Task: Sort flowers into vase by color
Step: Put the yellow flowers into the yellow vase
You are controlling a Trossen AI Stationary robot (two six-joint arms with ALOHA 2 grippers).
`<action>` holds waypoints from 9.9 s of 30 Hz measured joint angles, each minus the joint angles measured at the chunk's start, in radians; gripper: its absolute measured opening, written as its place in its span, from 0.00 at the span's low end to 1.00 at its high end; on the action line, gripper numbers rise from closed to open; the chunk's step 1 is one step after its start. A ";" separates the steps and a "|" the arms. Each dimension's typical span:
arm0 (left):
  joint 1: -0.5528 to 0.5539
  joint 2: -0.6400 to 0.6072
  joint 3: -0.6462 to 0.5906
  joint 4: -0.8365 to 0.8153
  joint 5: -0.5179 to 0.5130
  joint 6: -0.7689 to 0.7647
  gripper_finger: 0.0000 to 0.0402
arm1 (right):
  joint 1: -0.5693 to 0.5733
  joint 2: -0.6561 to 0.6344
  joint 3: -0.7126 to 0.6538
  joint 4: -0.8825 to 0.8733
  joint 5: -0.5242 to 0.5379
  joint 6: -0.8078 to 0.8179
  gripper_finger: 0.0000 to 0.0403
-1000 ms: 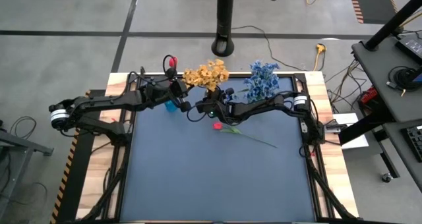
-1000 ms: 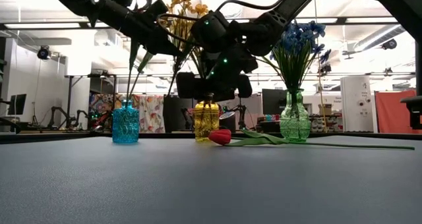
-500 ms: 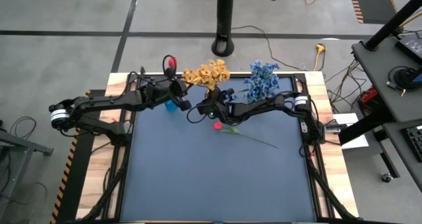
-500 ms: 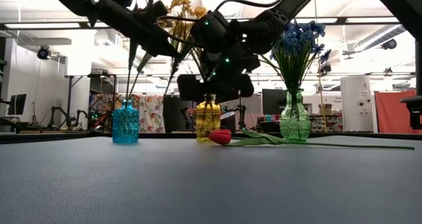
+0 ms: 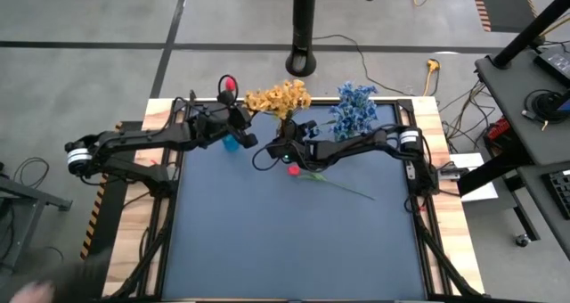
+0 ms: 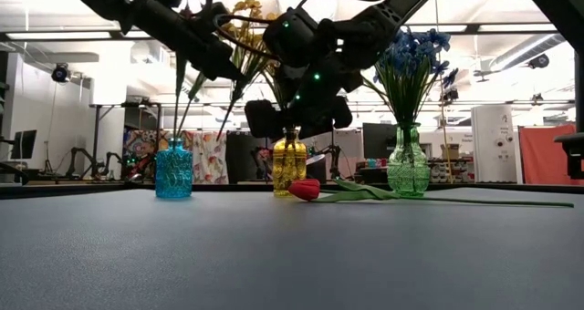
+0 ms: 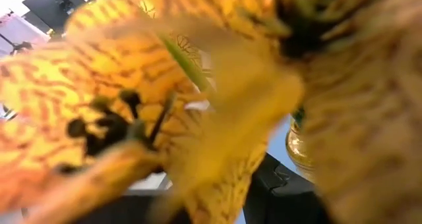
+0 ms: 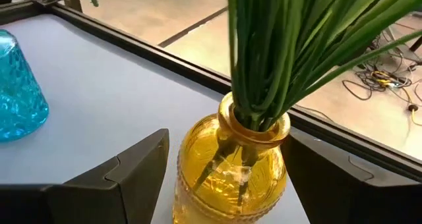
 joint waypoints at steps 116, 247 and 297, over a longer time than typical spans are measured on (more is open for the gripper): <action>0.012 0.046 0.063 0.177 0.540 -0.038 0.00 | 0.013 -0.058 -0.434 0.684 -0.062 -0.097 0.89; 0.191 0.219 -0.052 0.646 0.707 -0.259 0.00 | -0.063 0.310 -0.209 0.979 -0.054 -0.168 0.76; 0.199 0.357 -0.061 0.497 0.608 -0.095 0.00 | -0.056 0.307 -0.209 0.977 -0.063 -0.165 0.75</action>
